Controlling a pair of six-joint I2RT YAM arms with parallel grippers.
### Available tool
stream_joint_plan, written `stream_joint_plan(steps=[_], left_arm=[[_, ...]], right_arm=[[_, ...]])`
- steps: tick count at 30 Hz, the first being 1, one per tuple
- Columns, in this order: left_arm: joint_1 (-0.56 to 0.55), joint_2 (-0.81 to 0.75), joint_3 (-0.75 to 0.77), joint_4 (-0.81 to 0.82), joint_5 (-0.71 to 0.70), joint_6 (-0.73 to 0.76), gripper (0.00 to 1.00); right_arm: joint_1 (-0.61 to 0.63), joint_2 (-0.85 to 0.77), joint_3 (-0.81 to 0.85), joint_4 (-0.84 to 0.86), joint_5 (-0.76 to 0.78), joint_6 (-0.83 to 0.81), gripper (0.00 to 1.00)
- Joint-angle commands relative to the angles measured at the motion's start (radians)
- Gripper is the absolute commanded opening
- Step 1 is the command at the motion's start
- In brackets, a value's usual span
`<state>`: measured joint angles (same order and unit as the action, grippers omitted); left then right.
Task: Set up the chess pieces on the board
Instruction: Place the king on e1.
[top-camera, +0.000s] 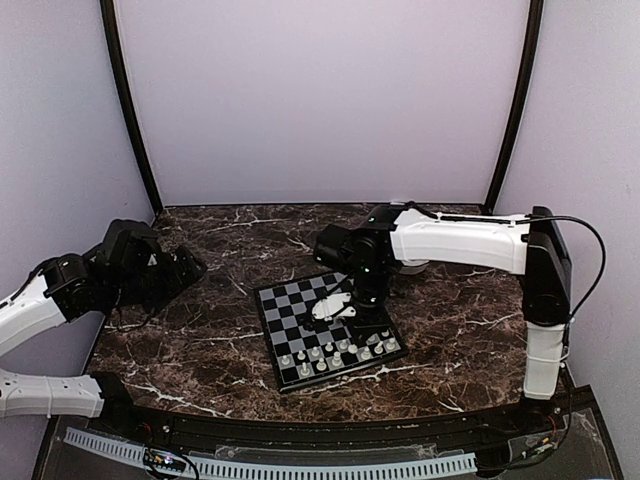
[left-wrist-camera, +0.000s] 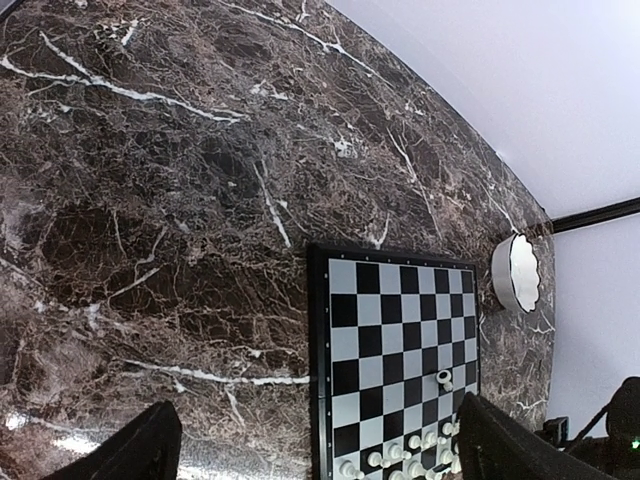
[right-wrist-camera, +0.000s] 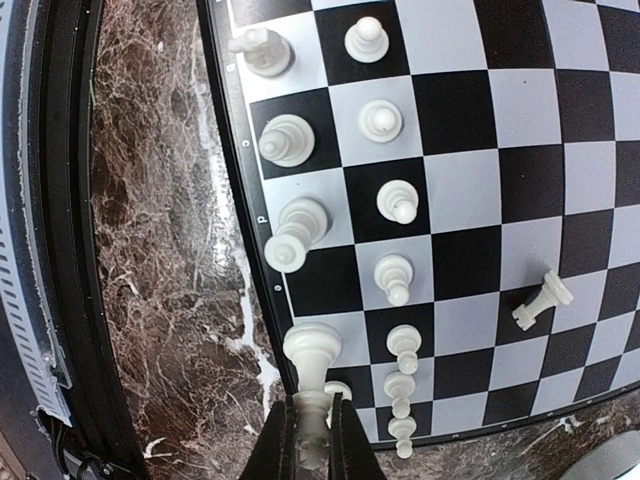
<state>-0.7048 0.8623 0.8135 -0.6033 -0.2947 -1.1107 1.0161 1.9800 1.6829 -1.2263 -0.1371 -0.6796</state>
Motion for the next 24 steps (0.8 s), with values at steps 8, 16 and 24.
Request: stream_joint_plan(steps=[8, 16, 24], left_arm=[[0.004, -0.094, -0.036, -0.05, -0.03, -0.04, 0.99], [0.004, -0.099, -0.042, -0.056, -0.013, -0.034, 0.99], [0.004, -0.118, -0.051, -0.058, -0.015, -0.021, 0.99]], right_arm=[[0.037, 0.031, -0.018, 0.054, 0.006, 0.038, 0.0], [0.047, 0.05, -0.036, 0.066, 0.022, 0.039, 0.0], [0.047, 0.065, -0.04, 0.078, 0.04, 0.049, 0.0]])
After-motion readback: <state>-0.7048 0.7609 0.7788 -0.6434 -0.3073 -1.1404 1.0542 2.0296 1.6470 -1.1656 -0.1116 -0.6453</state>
